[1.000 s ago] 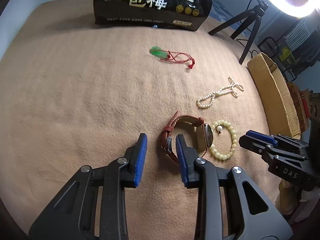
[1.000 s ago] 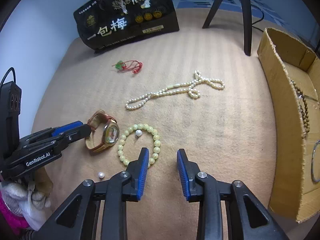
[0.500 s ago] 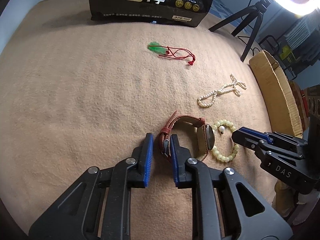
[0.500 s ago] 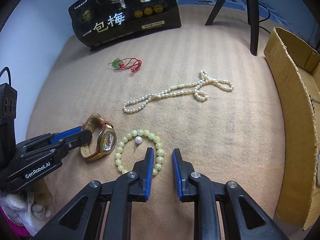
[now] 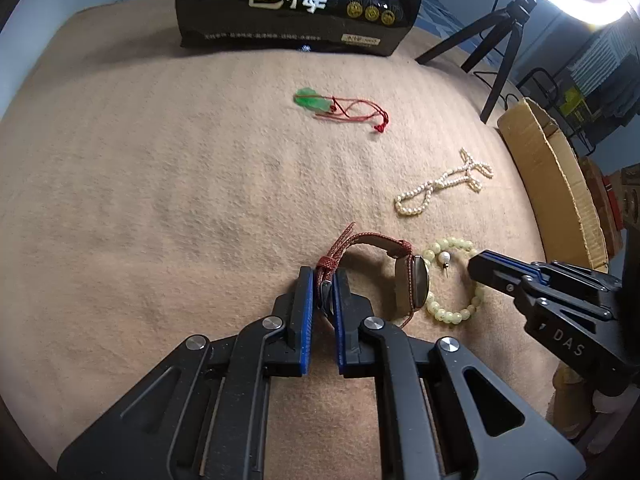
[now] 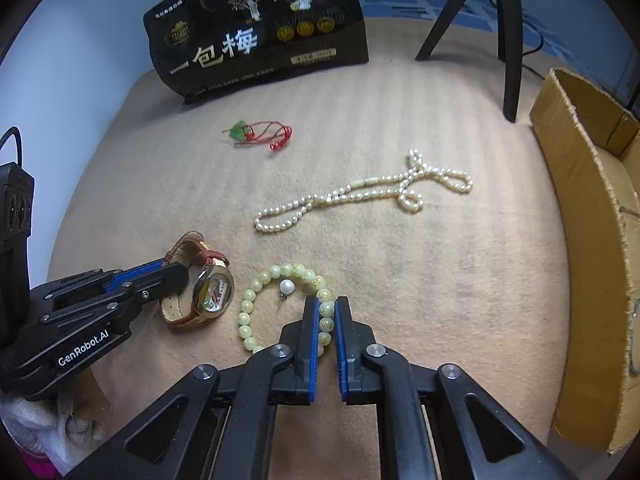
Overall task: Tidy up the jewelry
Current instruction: 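Close left tool on watch strap while right tool grasps green bracelet, then carry watch with left tool while right tool carries bracelet into box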
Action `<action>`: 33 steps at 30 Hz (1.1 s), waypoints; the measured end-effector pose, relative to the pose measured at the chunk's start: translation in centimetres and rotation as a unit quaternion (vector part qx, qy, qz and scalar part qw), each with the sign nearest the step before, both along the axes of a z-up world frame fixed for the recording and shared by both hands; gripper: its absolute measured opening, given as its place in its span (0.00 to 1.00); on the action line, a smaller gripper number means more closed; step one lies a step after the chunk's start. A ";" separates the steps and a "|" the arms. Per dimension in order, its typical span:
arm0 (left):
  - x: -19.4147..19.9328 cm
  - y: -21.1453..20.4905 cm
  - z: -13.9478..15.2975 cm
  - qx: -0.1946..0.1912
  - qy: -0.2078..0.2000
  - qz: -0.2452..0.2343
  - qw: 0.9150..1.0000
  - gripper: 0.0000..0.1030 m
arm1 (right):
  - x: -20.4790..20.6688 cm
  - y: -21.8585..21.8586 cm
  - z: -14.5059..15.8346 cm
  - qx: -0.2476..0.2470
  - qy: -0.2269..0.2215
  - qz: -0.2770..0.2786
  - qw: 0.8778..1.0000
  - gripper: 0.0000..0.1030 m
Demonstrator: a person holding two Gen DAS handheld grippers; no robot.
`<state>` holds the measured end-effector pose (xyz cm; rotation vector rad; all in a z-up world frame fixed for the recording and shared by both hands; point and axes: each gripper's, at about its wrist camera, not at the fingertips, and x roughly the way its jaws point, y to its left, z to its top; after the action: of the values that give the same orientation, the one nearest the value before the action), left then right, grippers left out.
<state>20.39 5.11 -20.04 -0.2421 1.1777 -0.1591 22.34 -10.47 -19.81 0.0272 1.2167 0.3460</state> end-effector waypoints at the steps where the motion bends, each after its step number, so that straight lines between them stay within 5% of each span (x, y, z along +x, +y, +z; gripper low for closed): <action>1: -0.1 0.1 0.2 -0.002 -0.002 0.002 1.000 0.07 | -0.2 -0.1 0.3 0.002 -0.004 0.000 1.000 0.05; 16: -1.3 -1.0 4.4 -0.011 -0.044 0.000 0.999 0.07 | -2.1 -3.0 5.7 0.010 -0.068 -0.011 0.998 0.05; 33: -1.6 -8.8 8.3 -0.025 -0.078 -0.062 0.995 0.07 | -3.6 -12.8 12.0 -0.001 -0.148 -0.064 0.987 0.05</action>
<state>18.78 -3.66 -11.78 -0.1977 1.0351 -0.3111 18.76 -23.25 -7.79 0.0500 0.9164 0.2279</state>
